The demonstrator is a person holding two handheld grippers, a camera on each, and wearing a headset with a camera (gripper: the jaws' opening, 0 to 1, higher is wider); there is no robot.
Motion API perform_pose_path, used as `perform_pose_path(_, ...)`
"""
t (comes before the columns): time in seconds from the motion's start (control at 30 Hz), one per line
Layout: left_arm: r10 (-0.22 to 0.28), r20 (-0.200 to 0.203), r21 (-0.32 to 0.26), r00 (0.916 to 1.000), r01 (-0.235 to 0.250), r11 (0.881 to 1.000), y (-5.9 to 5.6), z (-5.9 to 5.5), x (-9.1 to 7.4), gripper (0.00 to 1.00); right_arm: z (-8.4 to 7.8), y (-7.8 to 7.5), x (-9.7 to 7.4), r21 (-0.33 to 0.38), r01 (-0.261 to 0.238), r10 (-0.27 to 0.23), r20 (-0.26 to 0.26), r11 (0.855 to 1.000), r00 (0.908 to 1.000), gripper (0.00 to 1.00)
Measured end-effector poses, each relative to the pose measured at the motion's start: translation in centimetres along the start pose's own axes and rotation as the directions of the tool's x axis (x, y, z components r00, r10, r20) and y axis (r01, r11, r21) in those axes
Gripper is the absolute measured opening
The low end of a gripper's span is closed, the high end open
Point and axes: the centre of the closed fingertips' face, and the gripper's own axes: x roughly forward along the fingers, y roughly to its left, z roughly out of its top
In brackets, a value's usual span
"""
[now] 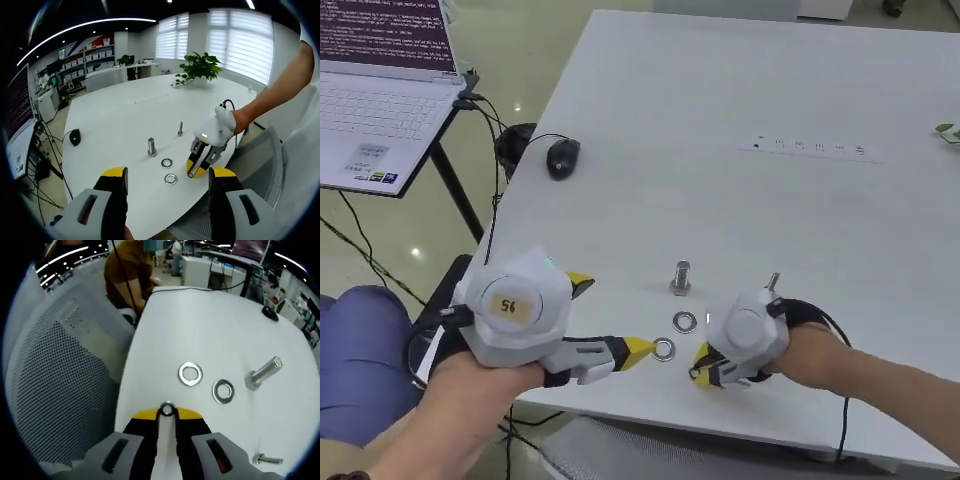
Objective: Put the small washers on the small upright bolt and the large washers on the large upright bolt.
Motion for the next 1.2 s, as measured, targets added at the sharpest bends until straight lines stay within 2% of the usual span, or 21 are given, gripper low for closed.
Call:
perform_pose_path(0.13, 0.003, 0.001, -0.004, 1.0, -0.003, 1.0, 0.0, -0.1, 0.0, 0.65, -0.8, -0.3, -0.5, 0.041, 0.022, -0.023, 0.006, 0.999, 0.9997, 0.13)
perform_pose_path(0.27, 0.0, 0.005, -0.007, 1.0, 0.0, 1.0, -0.3, 0.1, 0.1, 0.65, -1.2, -0.9, -1.1, 0.113, 0.051, -0.054, 0.027, 0.992, 0.9982, 0.13)
perform_pose_path(0.37, -0.003, 0.005, -0.007, 1.0, 0.003, 1.0, -0.4, 0.1, 0.3, 0.65, -1.4, -1.5, -1.7, 0.174, 0.071, -0.081, 0.055, 0.982, 0.9952, 0.13)
perform_pose_path(0.53, -0.005, 0.005, -0.007, 1.0, 0.005, 1.0, -0.6, 0.2, 0.4, 0.65, -2.2, -2.3, -2.9, 0.237, 0.107, -0.127, 0.07, 0.966, 0.9895, 0.13)
perform_pose_path(0.63, -0.007, 0.004, -0.006, 1.0, 0.007, 1.0, -0.7, 0.2, 0.6, 0.65, -2.7, -3.1, -3.8, 0.286, 0.146, -0.176, 0.081, 0.947, 0.981, 0.13)
perform_pose_path(0.7, -0.006, 0.003, -0.008, 1.0, 0.006, 1.0, -0.8, 0.3, 0.7, 0.65, -3.2, -3.9, -4.8, 0.33, 0.18, -0.22, 0.089, 0.927, 0.9714, 0.13)
perform_pose_path(0.87, -0.007, 0.006, -0.01, 1.0, 0.007, 1.0, -0.9, 0.5, 1.0, 0.65, -4.9, -6.6, -8.0, 0.415, 0.276, -0.338, 0.08, 0.867, 0.9379, 0.13)
perform_pose_path(0.97, -0.012, 0.006, -0.01, 0.9999, 0.012, 1.0, -1.2, 0.7, 1.2, 0.65, -6.0, -8.2, -9.8, 0.44, 0.323, -0.386, 0.059, 0.838, 0.9207, 0.13)
perform_pose_path(1.07, -0.017, 0.005, -0.008, 0.9998, 0.017, 1.0, -1.4, 0.8, 1.5, 0.65, -6.4, -10.0, -11.5, 0.454, 0.348, -0.416, 0.054, 0.82, 0.908, 0.13)
perform_pose_path(1.13, -0.019, 0.005, -0.008, 0.9998, 0.019, 1.0, -1.5, 0.9, 1.7, 0.65, -6.4, -10.9, -12.2, 0.45, 0.363, -0.43, 0.051, 0.816, 0.9015, 0.13)
perform_pose_path(1.2, -0.02, 0.006, -0.005, 0.9998, 0.02, 1.0, -1.6, 1.1, 1.8, 0.65, -6.3, -11.6, -12.5, 0.444, 0.372, -0.435, 0.044, 0.815, 0.8995, 0.13)
